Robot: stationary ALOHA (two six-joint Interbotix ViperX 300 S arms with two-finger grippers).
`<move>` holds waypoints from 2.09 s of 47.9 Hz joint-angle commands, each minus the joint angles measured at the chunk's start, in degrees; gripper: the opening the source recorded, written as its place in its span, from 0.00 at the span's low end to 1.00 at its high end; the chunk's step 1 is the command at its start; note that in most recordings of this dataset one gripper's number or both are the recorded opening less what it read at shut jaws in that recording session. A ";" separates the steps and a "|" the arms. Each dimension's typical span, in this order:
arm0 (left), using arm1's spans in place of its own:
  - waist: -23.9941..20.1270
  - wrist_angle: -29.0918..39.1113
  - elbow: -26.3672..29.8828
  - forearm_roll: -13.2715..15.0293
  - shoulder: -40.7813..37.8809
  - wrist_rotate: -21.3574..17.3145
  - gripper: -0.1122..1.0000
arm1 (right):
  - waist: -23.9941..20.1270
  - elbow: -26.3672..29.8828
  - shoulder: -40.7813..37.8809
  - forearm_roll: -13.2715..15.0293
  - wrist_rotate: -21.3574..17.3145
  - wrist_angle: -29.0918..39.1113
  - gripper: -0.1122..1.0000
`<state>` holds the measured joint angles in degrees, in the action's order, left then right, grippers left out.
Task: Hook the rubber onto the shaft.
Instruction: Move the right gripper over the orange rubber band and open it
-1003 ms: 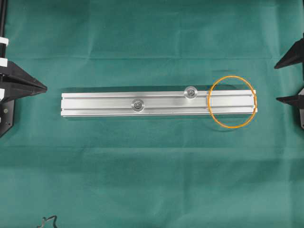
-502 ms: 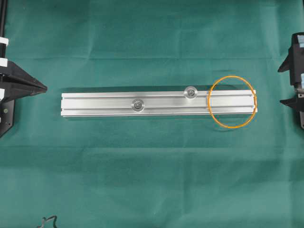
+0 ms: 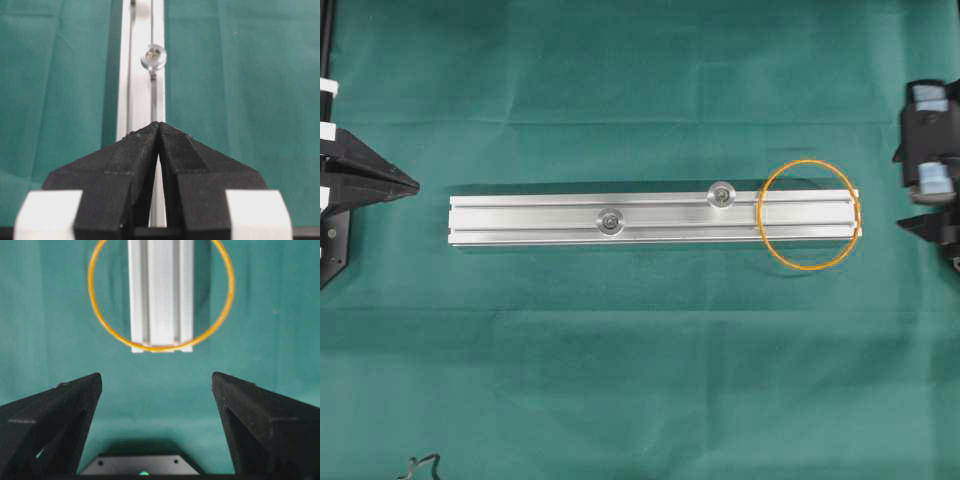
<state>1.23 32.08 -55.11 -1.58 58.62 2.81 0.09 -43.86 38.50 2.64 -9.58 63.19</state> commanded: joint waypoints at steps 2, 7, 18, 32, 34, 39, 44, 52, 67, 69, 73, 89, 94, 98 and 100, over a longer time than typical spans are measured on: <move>0.18 -0.35 1.49 -0.18 -0.53 -0.09 0.12 | -0.18 0.00 -2.64 -1.23 -0.09 -2.99 0.92; 0.18 -0.35 1.49 -0.18 -0.53 -0.09 0.12 | -0.79 -1.32 -5.19 -2.20 -0.09 -6.15 0.92; 0.18 -0.35 1.49 -0.26 -0.62 -0.09 0.12 | -3.08 -3.87 -10.20 -3.16 -0.09 -14.85 0.92; 0.18 -0.35 1.49 -0.35 -0.62 -0.09 0.12 | -5.98 -5.54 -17.14 -3.60 -0.09 -22.76 0.92; 0.18 -0.35 1.49 -0.26 -0.62 -0.09 0.12 | -6.24 -5.71 -18.11 -3.69 -0.09 -23.73 0.92; 0.09 -0.35 1.49 -0.26 -0.62 -0.09 0.12 | -6.94 -5.80 -20.04 -3.69 -0.09 -25.93 0.92; 0.00 -0.35 1.41 -0.35 -0.62 -0.09 0.12 | -7.56 -5.89 -21.97 -3.69 -0.09 -28.04 0.92; -0.09 -0.35 1.49 -0.35 -0.62 -0.09 0.12 | -8.61 -6.33 -24.43 -3.69 -0.09 -30.59 0.92; -0.09 -0.35 1.41 -0.35 -0.62 -0.09 0.12 | -10.02 -7.91 -27.77 -4.04 -0.70 -35.42 0.92; -0.09 -0.35 1.41 -0.35 -0.62 -0.09 0.12 | -10.11 -8.09 -28.21 -4.04 -0.97 -36.12 0.92; -0.09 -0.35 1.41 -0.35 -0.62 -0.09 0.12 | -10.28 -8.44 -28.83 -4.04 -1.58 -37.44 0.92; -0.18 -0.35 1.41 -0.35 -0.70 -0.09 0.12 | -10.37 -8.44 -29.71 -4.04 -1.93 -38.67 0.92; -0.26 -0.35 1.41 -0.35 -0.62 -0.09 0.12 | -10.37 -8.53 -29.79 -4.04 -1.93 -38.76 0.92; -0.26 -0.35 1.41 -0.35 -0.62 -0.09 0.12 | -10.28 -8.53 -30.15 -4.04 -1.93 -38.76 0.92; -0.26 -0.35 1.41 -0.35 -0.62 -0.09 0.12 | -10.37 -8.53 -30.32 -4.04 -1.85 -38.85 0.92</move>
<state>1.14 32.08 -55.11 -1.67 58.54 2.81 -10.11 -52.82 8.09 -1.23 -11.51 24.87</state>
